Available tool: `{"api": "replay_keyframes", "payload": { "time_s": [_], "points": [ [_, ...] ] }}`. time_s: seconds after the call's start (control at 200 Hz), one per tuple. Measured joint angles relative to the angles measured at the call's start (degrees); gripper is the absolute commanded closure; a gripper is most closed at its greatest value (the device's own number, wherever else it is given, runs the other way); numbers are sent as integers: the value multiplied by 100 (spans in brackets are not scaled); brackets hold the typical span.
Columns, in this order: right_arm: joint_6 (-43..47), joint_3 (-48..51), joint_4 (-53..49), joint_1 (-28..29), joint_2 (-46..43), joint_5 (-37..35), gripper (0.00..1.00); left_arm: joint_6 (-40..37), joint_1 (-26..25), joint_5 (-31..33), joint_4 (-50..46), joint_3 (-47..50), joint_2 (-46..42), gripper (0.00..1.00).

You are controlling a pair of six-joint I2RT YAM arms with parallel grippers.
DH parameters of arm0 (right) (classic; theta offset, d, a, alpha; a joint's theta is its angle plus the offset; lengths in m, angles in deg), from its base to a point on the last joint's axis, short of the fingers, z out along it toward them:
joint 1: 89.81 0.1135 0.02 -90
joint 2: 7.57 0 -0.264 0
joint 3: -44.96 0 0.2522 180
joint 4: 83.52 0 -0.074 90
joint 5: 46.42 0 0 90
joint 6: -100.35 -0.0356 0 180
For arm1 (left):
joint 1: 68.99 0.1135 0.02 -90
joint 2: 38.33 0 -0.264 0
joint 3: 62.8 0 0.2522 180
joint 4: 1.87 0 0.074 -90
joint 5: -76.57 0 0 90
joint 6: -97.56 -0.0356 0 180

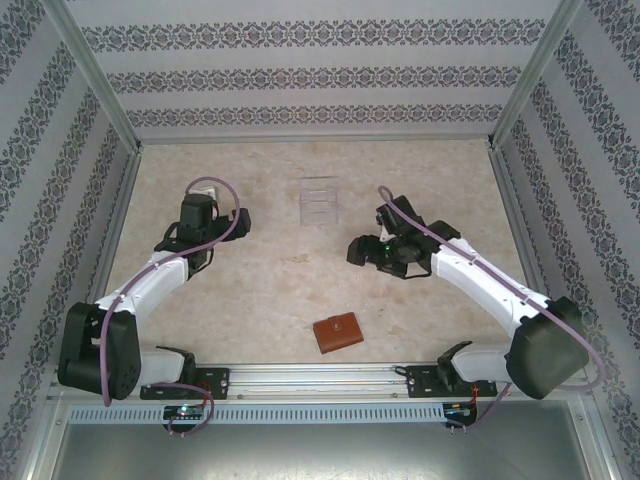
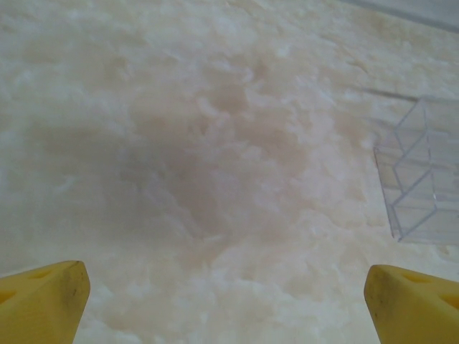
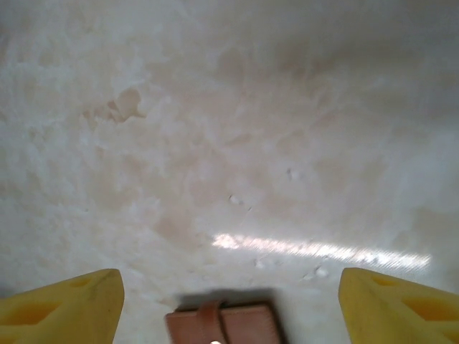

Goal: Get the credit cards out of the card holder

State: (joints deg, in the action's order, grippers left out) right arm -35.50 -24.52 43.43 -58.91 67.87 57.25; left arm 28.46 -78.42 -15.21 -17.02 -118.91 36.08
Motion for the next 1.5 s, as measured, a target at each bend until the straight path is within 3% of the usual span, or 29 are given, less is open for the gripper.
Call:
{"api": "replay_keyframes", "payload": {
  "time_s": [0.19, 0.385, 0.655, 1.114, 1.504],
  "points": [
    [-2122, -81, -225, 669, 225, -157, 18, 170, -2, -122, -98, -7, 0, 0],
    [-4393, -37, -522, 960, 197, -396, 12, 192, 0, -122, -330, -90, -46, 0],
    [-6537, 437, -581, 1386, 116, -466, 6, 192, -2, -125, -337, -155, -195, 0],
    [-7281, 1237, 584, 2446, 463, -439, 2, 166, -151, -254, -334, -151, -365, 0],
    [-7298, 1239, 1182, 2675, 977, -407, 2, 57, -262, -295, -332, -149, -459, 0]
  ]
}}
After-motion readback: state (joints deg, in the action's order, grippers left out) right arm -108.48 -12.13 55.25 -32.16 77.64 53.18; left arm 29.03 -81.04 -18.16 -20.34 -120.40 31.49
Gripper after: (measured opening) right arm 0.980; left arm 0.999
